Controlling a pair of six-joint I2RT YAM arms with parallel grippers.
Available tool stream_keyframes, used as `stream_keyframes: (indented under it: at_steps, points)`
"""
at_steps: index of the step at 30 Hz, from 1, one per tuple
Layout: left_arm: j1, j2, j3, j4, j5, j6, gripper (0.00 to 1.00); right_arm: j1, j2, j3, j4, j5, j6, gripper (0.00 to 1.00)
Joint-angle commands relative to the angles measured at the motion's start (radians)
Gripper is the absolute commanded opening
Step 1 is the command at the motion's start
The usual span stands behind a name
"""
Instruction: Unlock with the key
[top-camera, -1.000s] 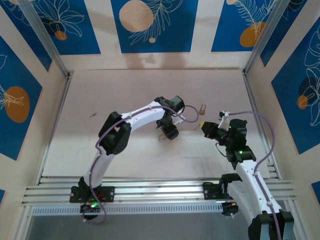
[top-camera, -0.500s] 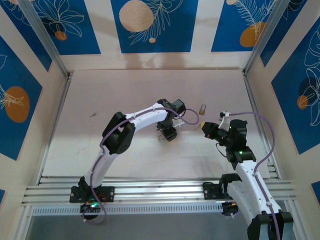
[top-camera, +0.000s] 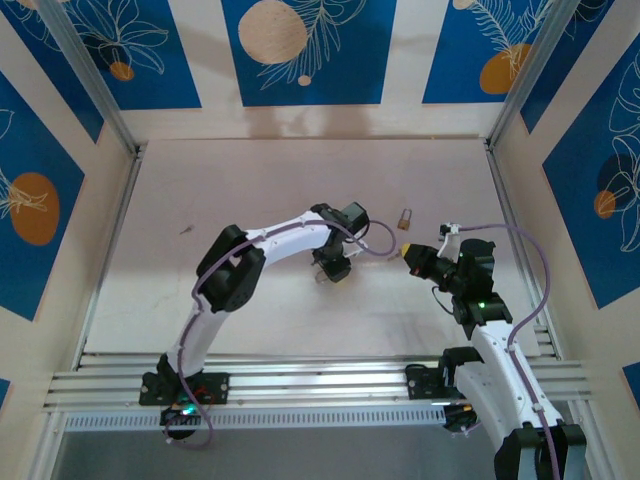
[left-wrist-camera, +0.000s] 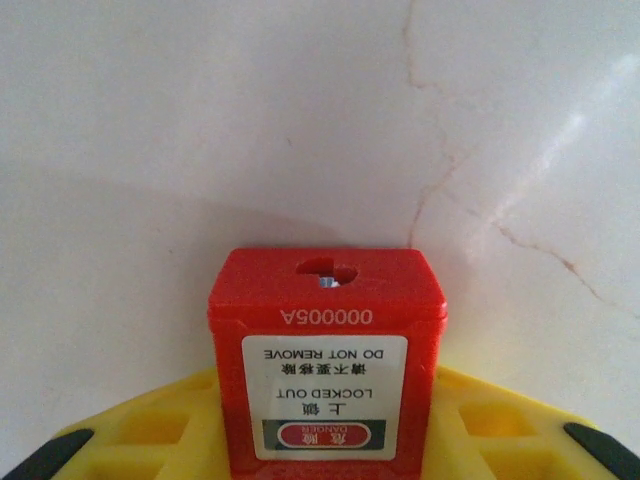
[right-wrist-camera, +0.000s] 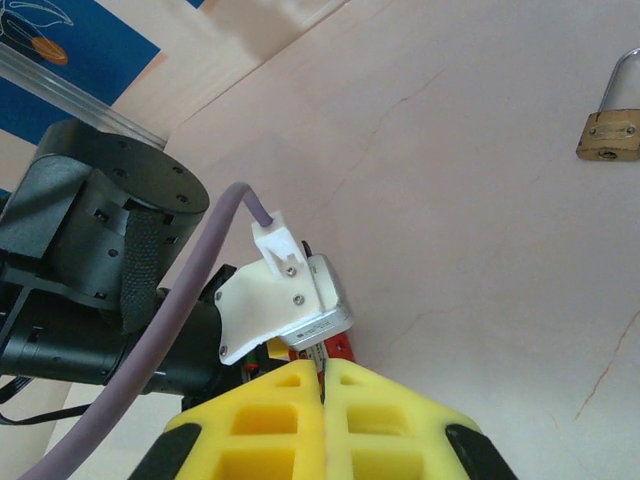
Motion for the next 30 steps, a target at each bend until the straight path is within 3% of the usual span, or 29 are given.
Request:
stream_keyframes:
  at_steps: [1, 8, 13, 18, 25, 30]
  points:
    - [-0.014, -0.077, -0.069, 0.083, 0.053, 0.017, 0.34, 0.012, -0.014, 0.02, -0.032, -0.01, -0.003, 0.0]
    - [-0.017, -0.265, -0.31, 0.397, 0.096, 0.019, 0.24, 0.032, -0.008, 0.054, -0.077, 0.036, 0.014, 0.0]
    - [-0.05, -0.408, -0.529, 0.689, 0.029, 0.011, 0.23, 0.077, -0.007, 0.083, -0.098, 0.085, 0.028, 0.0]
    - [-0.108, -0.528, -0.736, 0.975, -0.035, 0.028, 0.22, 0.189, -0.008, 0.111, -0.109, 0.202, 0.04, 0.0]
    - [-0.178, -0.643, -0.934, 1.243, -0.092, 0.059, 0.2, 0.311, -0.01, 0.134, -0.078, 0.287, -0.006, 0.0]
    - [-0.195, -0.681, -0.978, 1.264, -0.154, 0.098, 0.19, 0.358, -0.005, 0.118, -0.05, 0.286, 0.006, 0.0]
